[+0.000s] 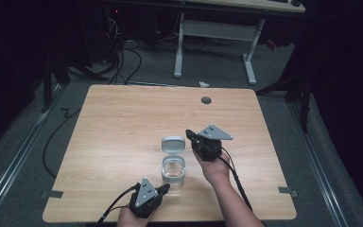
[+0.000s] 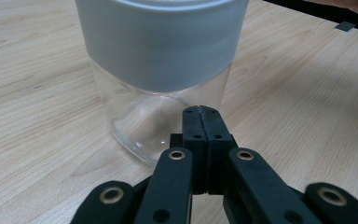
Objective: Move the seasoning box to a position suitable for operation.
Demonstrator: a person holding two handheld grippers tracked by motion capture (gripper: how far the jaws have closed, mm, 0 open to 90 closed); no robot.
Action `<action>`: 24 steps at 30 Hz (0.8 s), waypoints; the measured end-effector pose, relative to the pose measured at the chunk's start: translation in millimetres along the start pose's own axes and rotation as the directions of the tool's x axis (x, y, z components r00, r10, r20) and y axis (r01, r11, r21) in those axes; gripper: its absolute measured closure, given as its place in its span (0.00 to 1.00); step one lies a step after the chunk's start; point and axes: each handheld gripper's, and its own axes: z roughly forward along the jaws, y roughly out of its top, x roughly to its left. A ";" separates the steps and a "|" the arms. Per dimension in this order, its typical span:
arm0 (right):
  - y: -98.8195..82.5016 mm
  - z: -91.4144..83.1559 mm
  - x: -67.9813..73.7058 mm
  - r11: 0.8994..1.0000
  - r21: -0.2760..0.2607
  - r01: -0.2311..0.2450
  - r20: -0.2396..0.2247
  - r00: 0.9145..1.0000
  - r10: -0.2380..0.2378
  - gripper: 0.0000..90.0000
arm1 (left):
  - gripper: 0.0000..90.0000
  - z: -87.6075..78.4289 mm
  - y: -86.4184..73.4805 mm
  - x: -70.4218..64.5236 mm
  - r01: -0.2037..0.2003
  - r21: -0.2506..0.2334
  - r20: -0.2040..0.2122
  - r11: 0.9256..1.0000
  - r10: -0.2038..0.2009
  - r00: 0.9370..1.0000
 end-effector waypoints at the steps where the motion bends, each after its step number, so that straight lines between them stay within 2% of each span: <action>1: 0.9 0.2 0.9 1.000 -0.003 0.003 -0.003 1.000 -0.003 0.99 | 1.00 0.2 0.1 0.1 0.002 0.000 0.000 1.000 -0.002 1.000; 7: 1.9 -0.2 4.2 1.000 -0.011 0.008 -0.012 1.000 -0.008 0.99 | 1.00 1.2 -0.8 0.2 0.001 0.003 0.002 1.000 -0.001 1.000; 16: 2.0 -8.6 14.1 0.998 -0.027 0.053 -0.023 0.998 -0.053 0.99 | 1.00 1.9 -1.6 -0.3 0.001 0.006 0.002 1.000 -0.001 1.000; 24: -2.3 -14.9 17.5 0.998 -0.028 0.055 -0.032 0.998 -0.056 0.99 | 1.00 2.4 -2.1 -0.5 0.001 0.007 0.002 1.000 -0.001 1.000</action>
